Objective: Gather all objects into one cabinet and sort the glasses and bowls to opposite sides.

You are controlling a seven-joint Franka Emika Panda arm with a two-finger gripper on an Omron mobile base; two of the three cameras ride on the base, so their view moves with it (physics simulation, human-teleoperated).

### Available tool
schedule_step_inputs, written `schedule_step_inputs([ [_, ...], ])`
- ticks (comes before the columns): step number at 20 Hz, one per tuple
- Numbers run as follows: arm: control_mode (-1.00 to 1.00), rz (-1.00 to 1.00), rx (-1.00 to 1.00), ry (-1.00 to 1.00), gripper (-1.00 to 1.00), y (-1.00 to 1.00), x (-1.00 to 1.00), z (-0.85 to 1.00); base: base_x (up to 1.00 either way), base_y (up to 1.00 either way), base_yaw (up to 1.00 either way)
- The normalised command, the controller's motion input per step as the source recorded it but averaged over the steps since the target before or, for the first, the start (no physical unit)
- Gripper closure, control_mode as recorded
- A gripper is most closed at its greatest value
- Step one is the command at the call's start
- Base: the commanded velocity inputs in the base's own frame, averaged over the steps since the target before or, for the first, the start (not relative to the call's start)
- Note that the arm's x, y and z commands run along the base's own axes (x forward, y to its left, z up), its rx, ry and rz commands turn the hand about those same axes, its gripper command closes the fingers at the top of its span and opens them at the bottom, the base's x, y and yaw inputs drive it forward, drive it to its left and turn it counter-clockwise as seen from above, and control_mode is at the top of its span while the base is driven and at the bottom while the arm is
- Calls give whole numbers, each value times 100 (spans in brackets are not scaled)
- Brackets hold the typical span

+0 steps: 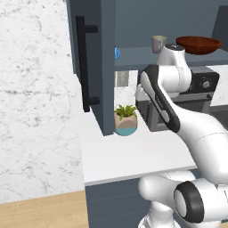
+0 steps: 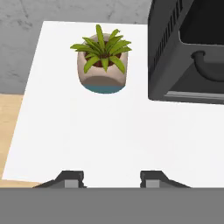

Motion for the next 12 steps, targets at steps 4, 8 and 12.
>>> schedule_step_inputs([
  [4, -100, -3, 0, 0, -100, -3, -45, 0, 0, 0, 0],
  [8, -100, -6, 0, -4, -100, -16, -100, 0, 0, 0, 0],
  [12, -100, -10, 0, -6, -100, -8, -100, 6, 0, 0, 0],
])
